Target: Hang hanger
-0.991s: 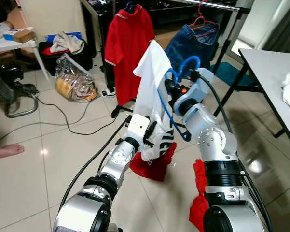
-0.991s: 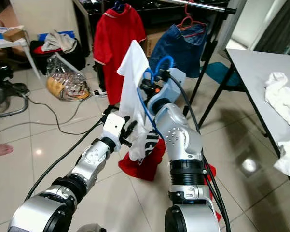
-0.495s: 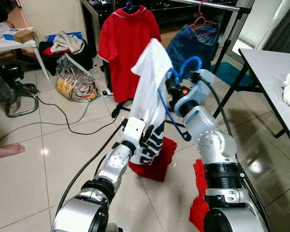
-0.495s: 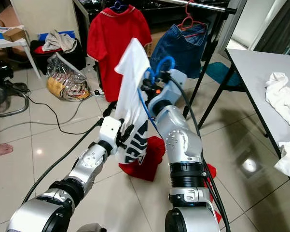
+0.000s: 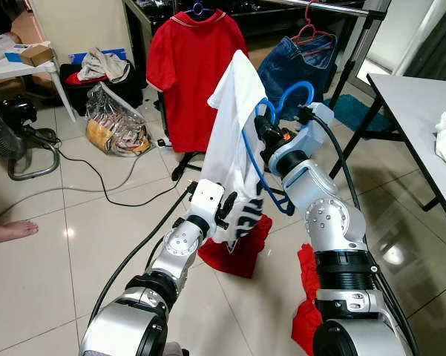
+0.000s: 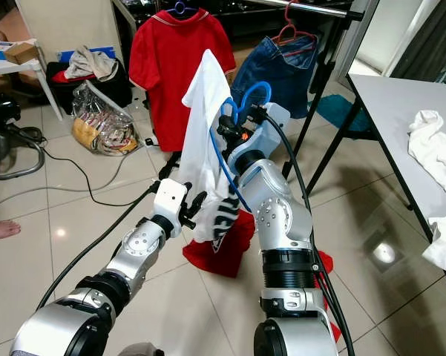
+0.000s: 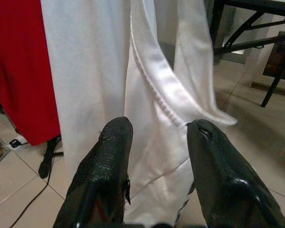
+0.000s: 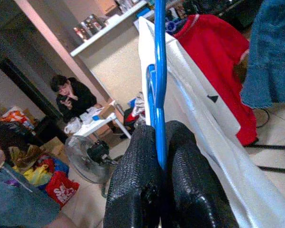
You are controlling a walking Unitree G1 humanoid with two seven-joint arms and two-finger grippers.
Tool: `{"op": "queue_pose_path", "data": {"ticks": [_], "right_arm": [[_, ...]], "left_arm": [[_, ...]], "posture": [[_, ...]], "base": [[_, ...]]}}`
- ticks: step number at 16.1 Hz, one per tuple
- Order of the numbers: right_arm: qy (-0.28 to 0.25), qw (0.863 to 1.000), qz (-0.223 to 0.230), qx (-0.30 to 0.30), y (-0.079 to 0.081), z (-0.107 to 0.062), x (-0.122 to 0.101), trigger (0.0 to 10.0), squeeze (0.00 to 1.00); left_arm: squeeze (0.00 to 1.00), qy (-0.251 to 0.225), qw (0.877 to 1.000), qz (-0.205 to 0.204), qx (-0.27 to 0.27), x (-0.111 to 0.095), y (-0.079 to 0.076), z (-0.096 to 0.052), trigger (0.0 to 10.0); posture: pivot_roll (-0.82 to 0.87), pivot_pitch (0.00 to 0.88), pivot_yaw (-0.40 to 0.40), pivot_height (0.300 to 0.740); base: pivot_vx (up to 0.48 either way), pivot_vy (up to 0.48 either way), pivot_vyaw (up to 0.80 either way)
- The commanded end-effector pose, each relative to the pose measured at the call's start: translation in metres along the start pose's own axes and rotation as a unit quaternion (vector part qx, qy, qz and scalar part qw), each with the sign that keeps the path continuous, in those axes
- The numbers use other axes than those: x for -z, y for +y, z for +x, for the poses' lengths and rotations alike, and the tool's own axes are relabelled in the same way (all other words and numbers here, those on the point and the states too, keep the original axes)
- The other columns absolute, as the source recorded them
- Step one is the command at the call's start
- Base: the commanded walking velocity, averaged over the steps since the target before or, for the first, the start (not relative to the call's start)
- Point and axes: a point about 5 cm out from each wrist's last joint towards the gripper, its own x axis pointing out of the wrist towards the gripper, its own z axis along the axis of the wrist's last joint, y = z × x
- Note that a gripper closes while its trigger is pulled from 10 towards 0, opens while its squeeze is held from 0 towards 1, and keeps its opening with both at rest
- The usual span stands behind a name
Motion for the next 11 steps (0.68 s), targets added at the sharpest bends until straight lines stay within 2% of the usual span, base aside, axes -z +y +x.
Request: {"op": "queue_pose_path", "data": {"ticks": [1,4,8,11], "right_arm": [[-0.004,0.999,0.013,-0.038,0.017,0.0,0.002,10.0,0.0],[-0.001,0.999,0.003,-0.053,0.018,-0.001,0.003,10.0,0.0],[0.001,0.998,0.005,-0.057,0.018,-0.003,0.001,10.0,0.0],[0.003,0.998,0.005,-0.066,0.021,-0.003,0.001,10.0,0.0]], "left_arm": [[0.0,0.002,1.0,-0.004,-0.006,-0.002,0.003,0.002,10.0],[0.0,0.002,1.0,0.0,-0.012,-0.003,0.006,0.002,10.0],[0.0,0.01,0.999,0.008,-0.045,-0.006,0.018,0.004,10.0],[0.0,0.017,0.999,0.009,-0.041,-0.01,0.017,0.008,10.0]], "posture": [[0.12,0.0,-0.014,0.74],[0.13,0.0,-0.013,0.74],[0.12,0.0,-0.014,0.74],[0.11,0.0,-0.015,0.74]], "base": [[0.0,0.0,0.0],[0.0,0.0,0.0],[0.0,0.0,0.0],[0.0,0.0,0.0]]}}
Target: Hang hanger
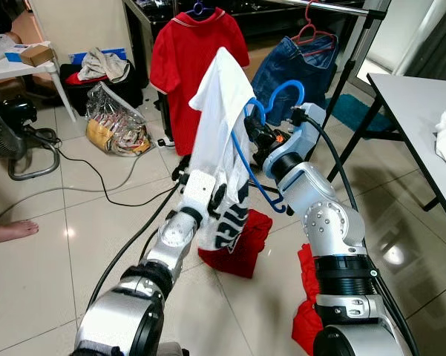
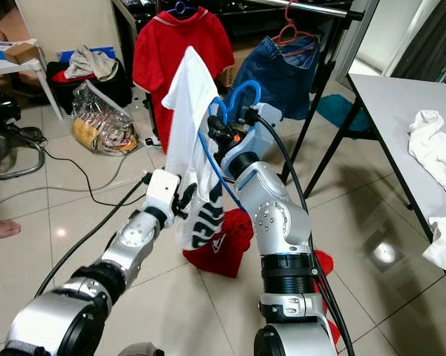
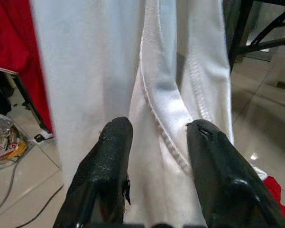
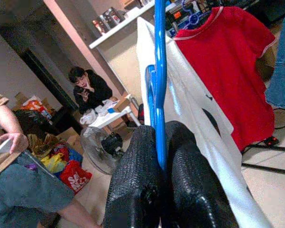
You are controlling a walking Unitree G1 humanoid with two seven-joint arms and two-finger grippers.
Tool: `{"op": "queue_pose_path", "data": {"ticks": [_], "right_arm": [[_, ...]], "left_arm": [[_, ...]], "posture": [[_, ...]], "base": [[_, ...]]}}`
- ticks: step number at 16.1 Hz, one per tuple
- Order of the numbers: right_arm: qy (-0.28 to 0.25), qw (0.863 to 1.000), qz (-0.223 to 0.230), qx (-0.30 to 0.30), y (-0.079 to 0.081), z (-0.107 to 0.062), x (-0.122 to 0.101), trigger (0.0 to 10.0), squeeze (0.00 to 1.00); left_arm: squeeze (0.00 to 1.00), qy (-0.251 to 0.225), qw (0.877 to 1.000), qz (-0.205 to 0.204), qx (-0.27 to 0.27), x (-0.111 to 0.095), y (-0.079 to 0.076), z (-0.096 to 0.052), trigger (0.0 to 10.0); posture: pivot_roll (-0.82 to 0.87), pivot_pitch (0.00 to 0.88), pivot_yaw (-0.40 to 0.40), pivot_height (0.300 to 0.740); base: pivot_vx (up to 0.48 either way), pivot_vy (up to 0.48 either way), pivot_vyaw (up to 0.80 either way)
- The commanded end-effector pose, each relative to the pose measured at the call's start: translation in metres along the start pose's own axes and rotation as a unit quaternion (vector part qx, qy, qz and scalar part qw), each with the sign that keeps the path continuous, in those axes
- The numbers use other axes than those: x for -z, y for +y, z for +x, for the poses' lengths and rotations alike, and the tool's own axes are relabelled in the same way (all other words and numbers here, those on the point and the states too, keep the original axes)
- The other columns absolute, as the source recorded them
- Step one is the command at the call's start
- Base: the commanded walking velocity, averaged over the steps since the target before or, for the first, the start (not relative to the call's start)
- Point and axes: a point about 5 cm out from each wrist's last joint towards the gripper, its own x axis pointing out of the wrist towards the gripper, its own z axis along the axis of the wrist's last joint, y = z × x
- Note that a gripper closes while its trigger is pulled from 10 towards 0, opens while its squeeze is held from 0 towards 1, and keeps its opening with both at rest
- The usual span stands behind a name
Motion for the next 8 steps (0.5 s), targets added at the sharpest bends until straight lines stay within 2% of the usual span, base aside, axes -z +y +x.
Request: {"op": "queue_pose_path", "data": {"ticks": [1,5,6,8], "right_arm": [[-0.014,0.999,0.008,-0.032,0.014,0.001,-0.006,10.0,0.0],[-0.015,0.999,0.007,-0.039,0.017,0.001,-0.008,10.0,0.0],[-0.014,0.999,0.006,-0.039,0.017,0.0,-0.008,10.0,0.0],[-0.014,0.999,0.006,-0.039,0.017,-0.001,-0.008,10.0,0.0]], "left_arm": [[0.0,0.013,1.0,-0.002,0.004,0.0,-0.004,0.003,10.0],[0.0,0.009,0.999,0.005,0.034,-0.001,-0.015,0.004,10.0],[0.0,0.008,0.998,0.009,0.054,0.001,-0.022,0.002,10.0],[0.0,0.011,0.998,0.004,0.061,0.005,-0.025,0.0,10.0]], "posture": [[0.1,0.0,-0.014,0.74],[0.1,0.0,-0.014,0.74],[0.1,0.0,-0.014,0.74],[0.1,0.0,-0.015,0.74]], "base": [[0.0,0.0,0.0],[0.0,0.0,0.0],[0.0,0.0,0.0],[0.0,0.0,0.0]]}}
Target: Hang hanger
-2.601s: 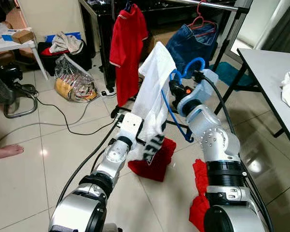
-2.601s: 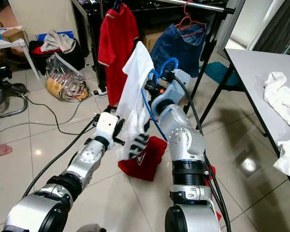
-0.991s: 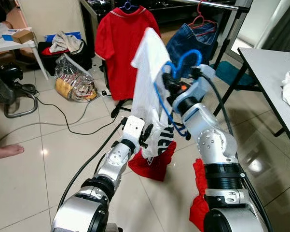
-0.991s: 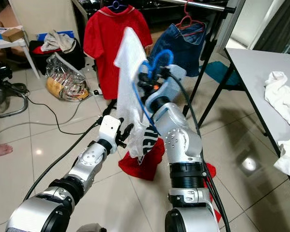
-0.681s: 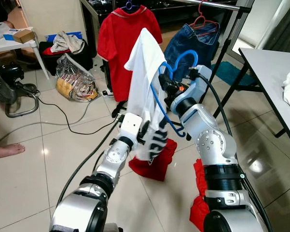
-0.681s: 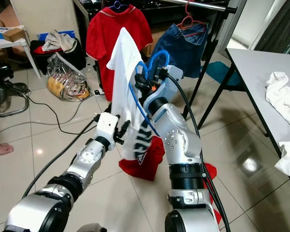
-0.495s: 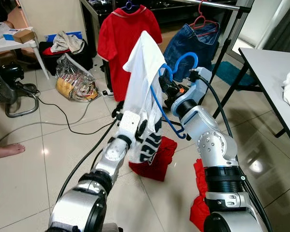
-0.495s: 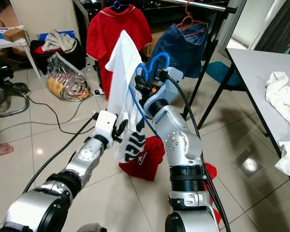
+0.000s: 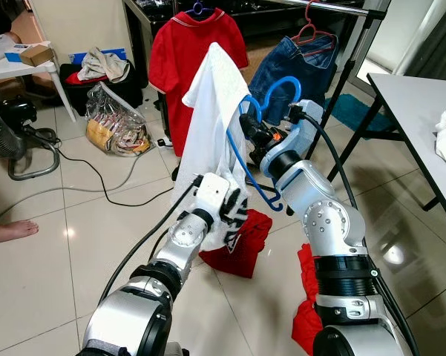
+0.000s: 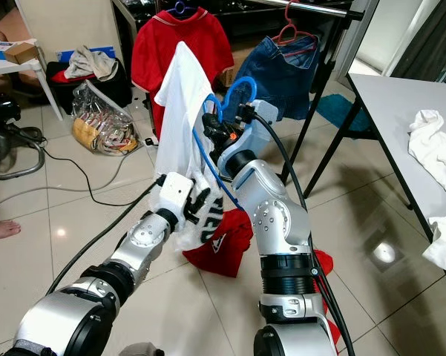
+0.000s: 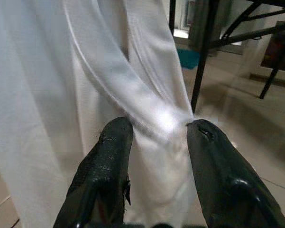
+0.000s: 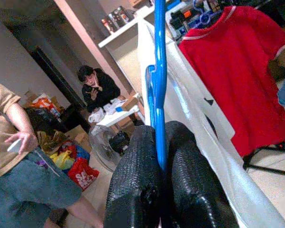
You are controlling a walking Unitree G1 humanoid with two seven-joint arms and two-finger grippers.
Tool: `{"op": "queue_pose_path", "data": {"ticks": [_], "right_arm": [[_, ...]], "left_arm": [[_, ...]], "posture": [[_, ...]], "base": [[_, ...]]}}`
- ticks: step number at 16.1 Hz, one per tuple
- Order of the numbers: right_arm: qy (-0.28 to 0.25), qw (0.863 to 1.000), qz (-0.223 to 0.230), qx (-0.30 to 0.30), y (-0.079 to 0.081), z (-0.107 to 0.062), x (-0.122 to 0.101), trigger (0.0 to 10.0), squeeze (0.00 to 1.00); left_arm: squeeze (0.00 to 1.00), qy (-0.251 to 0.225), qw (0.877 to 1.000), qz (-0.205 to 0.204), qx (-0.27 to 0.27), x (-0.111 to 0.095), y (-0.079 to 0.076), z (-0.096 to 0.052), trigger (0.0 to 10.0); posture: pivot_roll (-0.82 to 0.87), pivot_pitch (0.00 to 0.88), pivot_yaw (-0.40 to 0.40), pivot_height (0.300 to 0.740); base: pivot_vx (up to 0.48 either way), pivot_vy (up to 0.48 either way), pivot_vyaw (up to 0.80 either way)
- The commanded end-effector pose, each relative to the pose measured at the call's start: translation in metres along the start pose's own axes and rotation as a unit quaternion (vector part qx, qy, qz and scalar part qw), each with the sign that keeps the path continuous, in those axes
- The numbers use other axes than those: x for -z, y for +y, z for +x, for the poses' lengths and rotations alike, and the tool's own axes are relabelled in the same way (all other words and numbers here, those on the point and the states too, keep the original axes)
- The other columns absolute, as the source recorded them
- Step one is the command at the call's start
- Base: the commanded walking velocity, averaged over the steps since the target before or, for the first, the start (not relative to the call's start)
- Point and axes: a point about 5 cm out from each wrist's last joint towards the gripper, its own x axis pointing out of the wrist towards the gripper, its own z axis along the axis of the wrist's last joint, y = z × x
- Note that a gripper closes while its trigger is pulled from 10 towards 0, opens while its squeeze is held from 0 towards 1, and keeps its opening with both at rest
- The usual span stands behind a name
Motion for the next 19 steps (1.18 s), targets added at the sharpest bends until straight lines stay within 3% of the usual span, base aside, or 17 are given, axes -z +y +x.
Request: {"op": "queue_pose_path", "data": {"ticks": [1,4,7,12,16,17,18,19], "right_arm": [[-0.015,1.0,0.005,-0.02,0.009,0.0,-0.005,10.0,0.0],[-0.012,1.0,0.005,-0.025,0.011,0.001,-0.004,10.0,0.0],[-0.013,0.999,0.005,-0.028,0.012,0.001,-0.005,10.0,0.0],[-0.019,0.999,0.002,-0.031,0.015,0.001,-0.006,10.0,0.0],[-0.02,0.999,-0.002,-0.034,0.016,0.0,-0.006,10.0,0.0],[-0.02,0.999,-0.002,-0.037,0.017,0.0,-0.006,10.0,0.0],[-0.02,0.999,-0.003,-0.038,0.017,0.0,-0.006,10.0,0.0],[-0.02,0.999,-0.003,-0.039,0.018,0.0,-0.006,10.0,0.0]], "left_arm": [[0.0,0.008,1.0,-0.002,0.006,0.004,-0.003,-0.001,10.0],[0.0,0.033,0.999,-0.01,-0.016,0.01,0.003,-0.003,10.0],[0.0,0.029,0.999,-0.006,-0.03,0.007,0.009,-0.002,10.0],[0.0,0.019,1.0,0.005,-0.003,0.001,0.003,0.001,10.0],[0.0,0.032,0.999,0.013,0.019,0.008,0.0,-0.002,10.0],[0.0,0.037,0.999,0.014,0.02,0.009,0.001,-0.003,8.2],[0.0,0.038,0.999,0.015,0.021,0.01,0.002,-0.003,7.5],[0.0,0.039,0.999,0.015,0.021,0.01,0.003,-0.003,1.7]], "posture": [[0.1,0.0,-0.017,0.74],[0.11,0.0,-0.022,0.74],[0.11,0.0,-0.022,0.74],[0.1,0.0,-0.009,0.74],[0.1,0.0,-0.008,0.74],[0.1,0.0,-0.011,0.74],[0.1,0.0,-0.011,0.74],[0.1,0.0,-0.014,0.74]], "base": [[0.0,0.0,0.0],[0.0,0.0,0.0],[0.0,0.0,0.0],[0.0,0.0,0.0],[0.0,0.0,0.0],[0.0,0.0,0.0],[0.0,0.0,0.0],[0.0,0.0,0.0]]}}
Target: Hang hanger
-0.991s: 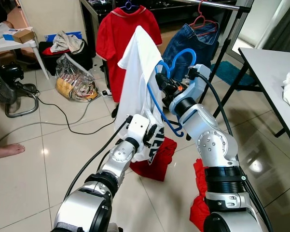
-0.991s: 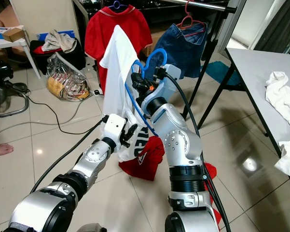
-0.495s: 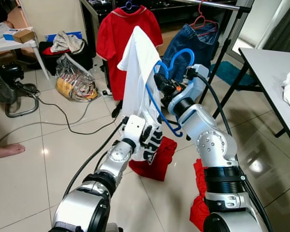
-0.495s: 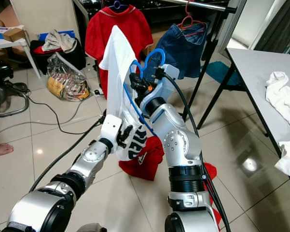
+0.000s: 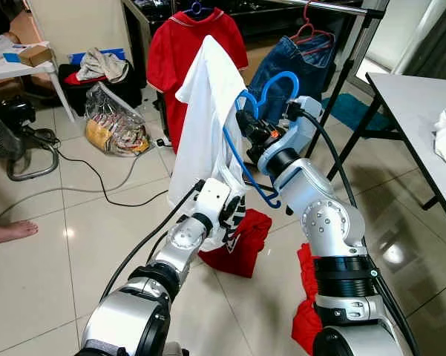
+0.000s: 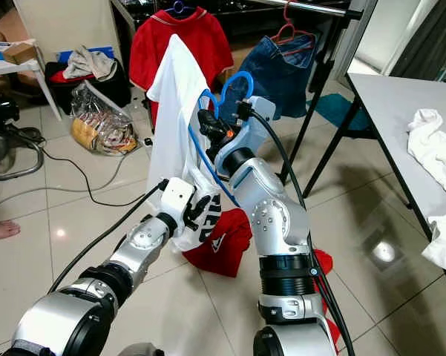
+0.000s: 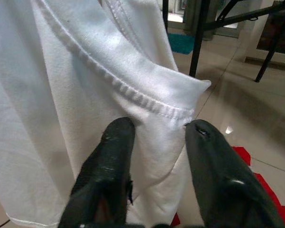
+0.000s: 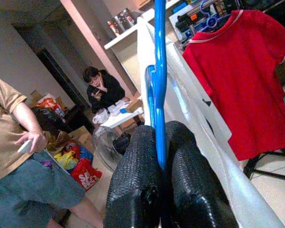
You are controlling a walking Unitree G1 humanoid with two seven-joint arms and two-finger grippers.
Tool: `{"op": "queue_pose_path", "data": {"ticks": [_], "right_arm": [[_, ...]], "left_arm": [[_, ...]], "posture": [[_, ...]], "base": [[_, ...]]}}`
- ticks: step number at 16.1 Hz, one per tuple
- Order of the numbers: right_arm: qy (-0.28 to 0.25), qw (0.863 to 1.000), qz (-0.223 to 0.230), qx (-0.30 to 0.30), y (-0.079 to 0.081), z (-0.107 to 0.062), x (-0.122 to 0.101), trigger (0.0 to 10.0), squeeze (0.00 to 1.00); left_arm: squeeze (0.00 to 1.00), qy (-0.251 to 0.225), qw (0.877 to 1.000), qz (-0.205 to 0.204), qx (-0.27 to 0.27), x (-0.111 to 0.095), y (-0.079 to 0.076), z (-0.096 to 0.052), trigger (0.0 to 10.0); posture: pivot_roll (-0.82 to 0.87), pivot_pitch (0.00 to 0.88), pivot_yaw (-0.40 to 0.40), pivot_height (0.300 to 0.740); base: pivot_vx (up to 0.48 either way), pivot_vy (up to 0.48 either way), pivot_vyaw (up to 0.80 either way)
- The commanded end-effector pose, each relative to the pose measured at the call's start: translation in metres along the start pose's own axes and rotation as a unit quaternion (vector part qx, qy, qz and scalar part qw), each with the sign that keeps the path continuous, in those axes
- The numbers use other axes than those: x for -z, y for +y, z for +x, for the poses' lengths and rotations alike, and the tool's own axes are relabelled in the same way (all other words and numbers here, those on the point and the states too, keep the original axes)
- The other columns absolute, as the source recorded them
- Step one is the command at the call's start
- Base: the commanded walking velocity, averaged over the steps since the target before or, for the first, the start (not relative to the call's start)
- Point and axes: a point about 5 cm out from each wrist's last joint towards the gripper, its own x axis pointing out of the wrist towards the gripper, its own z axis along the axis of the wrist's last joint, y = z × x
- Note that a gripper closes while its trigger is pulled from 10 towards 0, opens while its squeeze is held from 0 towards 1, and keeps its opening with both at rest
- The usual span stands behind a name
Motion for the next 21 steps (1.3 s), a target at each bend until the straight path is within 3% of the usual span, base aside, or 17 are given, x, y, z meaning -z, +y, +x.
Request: {"op": "queue_pose_path", "data": {"ticks": [1,2,10,13,21], "right_arm": [[-0.019,0.999,0.003,-0.027,0.012,0.0,-0.005,10.0,0.0],[-0.019,0.999,0.004,-0.031,0.012,0.0,-0.005,10.0,0.0],[0.014,1.0,0.005,-0.003,-0.007,-0.006,0.006,10.0,0.0],[0.037,0.999,-0.028,-0.003,-0.013,-0.01,0.014,10.0,0.0],[0.039,0.999,-0.012,0.016,-0.025,-0.011,0.022,10.0,0.0]], "left_arm": [[0.0,0.01,1.0,0.004,0.007,0.002,0.0,0.0,0.5],[0.0,0.012,1.0,0.004,0.006,0.002,0.001,0.0,0.0],[0.0,0.003,1.0,-0.001,-0.008,0.004,0.003,-0.003,0.0],[0.0,0.004,1.0,-0.004,-0.011,0.007,0.004,-0.005,0.0],[0.0,0.03,0.999,-0.013,-0.008,0.026,-0.005,-0.013,0.0]], "posture": [[0.1,0.0,-0.014,0.74],[0.1,0.0,-0.015,0.74],[0.1,0.0,-0.017,0.74],[0.1,0.0,-0.017,0.74],[0.1,0.0,-0.015,0.74]], "base": [[0.0,0.0,0.0],[0.0,0.0,0.0],[0.0,0.0,0.0],[0.0,0.0,0.0],[0.0,0.0,0.0]]}}
